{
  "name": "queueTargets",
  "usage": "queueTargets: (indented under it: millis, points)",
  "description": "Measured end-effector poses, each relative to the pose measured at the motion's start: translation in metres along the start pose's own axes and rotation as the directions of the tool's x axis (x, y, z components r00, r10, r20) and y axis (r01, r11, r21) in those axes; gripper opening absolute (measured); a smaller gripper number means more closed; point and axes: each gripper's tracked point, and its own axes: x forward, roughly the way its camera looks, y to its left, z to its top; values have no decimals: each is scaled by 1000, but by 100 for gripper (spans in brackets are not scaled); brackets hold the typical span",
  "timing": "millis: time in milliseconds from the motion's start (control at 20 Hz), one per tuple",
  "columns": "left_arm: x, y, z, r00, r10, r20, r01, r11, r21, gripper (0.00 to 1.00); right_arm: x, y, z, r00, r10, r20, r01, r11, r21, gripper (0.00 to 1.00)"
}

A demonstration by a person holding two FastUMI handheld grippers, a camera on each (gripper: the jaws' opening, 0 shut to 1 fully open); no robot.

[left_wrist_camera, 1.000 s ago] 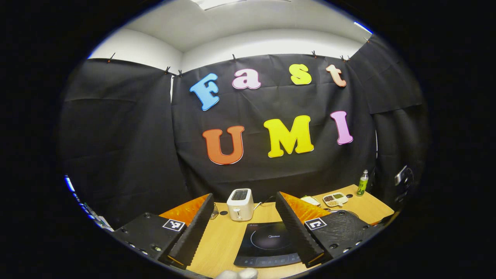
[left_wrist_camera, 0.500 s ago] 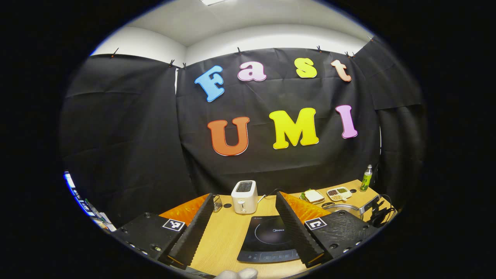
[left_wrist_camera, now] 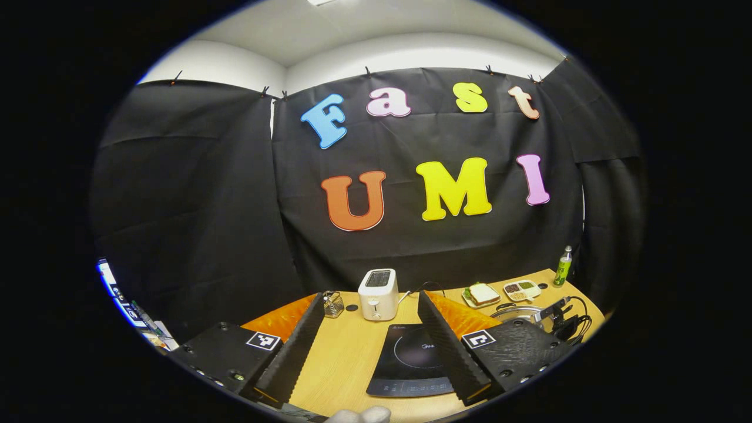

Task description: First push the handle of the pot to place it horizontally, then grasp the pot with both hands and set it on the induction cooktop.

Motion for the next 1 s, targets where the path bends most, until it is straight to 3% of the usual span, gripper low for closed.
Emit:
queueTargets:
  millis: [200,450,550,1000]
  points:
    - [3,-2,-2,1000,1,-8,-1,1000,3,96,2,-4,-3,1000,-17,-4,17,1000,-15,0]
    - [5,-6,0,1000,-5,-9,5,1000,7,96,0,-21,-6,999,-31,-15,31,999,8,4]
    - [6,-7,-1,1000,-5,-12,5,1000,6,96,-3,-35,-8,999,-49,-19,49,999,15,0]
    - [13,-32,-2,999,-32,-27,32,999,3,96,-13,-120,-6,987,-155,-35,158,984,80,4]
